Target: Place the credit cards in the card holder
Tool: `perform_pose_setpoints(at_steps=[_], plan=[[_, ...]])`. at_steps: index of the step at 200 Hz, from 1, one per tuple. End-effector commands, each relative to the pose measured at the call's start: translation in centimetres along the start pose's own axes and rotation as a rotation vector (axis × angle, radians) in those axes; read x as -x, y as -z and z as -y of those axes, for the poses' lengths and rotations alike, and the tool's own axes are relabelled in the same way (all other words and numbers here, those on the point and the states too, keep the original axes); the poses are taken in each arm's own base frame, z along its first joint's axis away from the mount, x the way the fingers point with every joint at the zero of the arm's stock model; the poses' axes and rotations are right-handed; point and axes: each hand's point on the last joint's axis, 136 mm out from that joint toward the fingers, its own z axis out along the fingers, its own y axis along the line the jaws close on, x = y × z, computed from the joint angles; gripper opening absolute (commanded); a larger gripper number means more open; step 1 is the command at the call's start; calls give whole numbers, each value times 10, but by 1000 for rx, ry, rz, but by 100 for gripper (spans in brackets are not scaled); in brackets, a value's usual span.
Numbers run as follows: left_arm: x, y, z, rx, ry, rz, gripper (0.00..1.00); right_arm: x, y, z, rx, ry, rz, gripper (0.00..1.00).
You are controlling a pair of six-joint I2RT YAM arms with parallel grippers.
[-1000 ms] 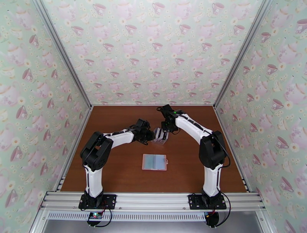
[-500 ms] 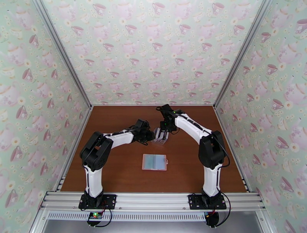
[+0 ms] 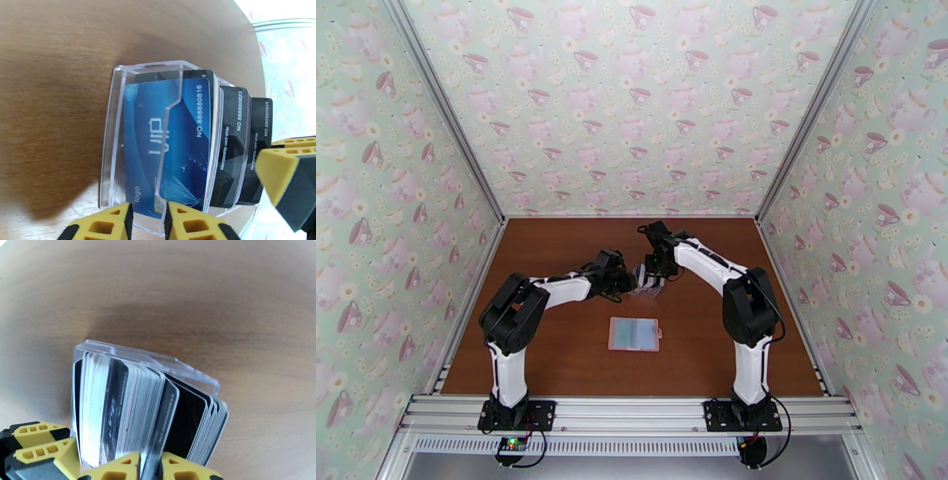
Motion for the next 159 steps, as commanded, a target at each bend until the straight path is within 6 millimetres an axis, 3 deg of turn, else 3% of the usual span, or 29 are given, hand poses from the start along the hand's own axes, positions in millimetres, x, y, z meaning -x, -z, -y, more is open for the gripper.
perform_pose_setpoints(at_steps=[1, 61, 159], plan=[[-33, -4, -18, 60, 34, -86, 29, -8, 8, -7, 35, -28, 4, 21], [-33, -3, -13, 52, 28, -83, 29, -11, 5, -2, 4, -30, 1, 19], [-27, 4, -4, 39, 15, -72, 29, 14, 21, 3, 4, -89, 88, 5]])
